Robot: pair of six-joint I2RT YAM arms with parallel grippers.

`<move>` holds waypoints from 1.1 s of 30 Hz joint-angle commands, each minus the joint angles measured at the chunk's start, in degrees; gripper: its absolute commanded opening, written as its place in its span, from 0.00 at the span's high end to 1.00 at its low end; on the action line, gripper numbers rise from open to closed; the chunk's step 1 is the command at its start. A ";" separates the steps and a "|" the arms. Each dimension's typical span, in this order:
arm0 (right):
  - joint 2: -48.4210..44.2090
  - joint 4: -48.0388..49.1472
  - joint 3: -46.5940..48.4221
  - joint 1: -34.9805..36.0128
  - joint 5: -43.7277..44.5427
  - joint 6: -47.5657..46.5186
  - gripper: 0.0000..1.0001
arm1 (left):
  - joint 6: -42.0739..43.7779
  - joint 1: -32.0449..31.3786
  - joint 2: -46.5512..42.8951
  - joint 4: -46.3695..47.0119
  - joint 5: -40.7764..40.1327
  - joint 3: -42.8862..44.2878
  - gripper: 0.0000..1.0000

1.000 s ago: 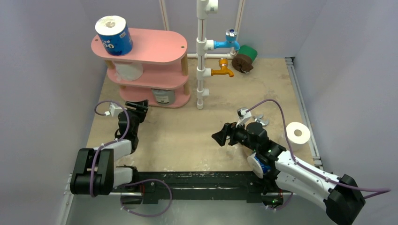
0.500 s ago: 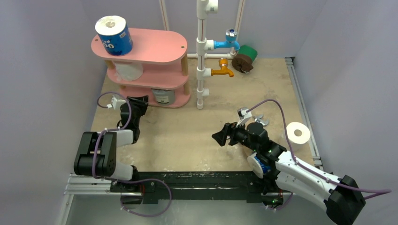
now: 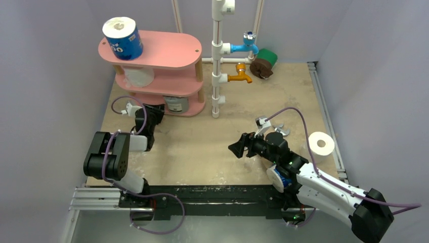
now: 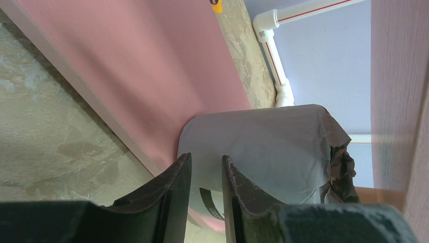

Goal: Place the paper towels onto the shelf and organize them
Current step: Place the paper towel on the shelf.

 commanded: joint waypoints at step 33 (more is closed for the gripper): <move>3.54 2.51 1.06 0.13 -0.67 -0.17 0.22 | -0.38 1.77 10.22 5.37 -0.72 11.10 0.69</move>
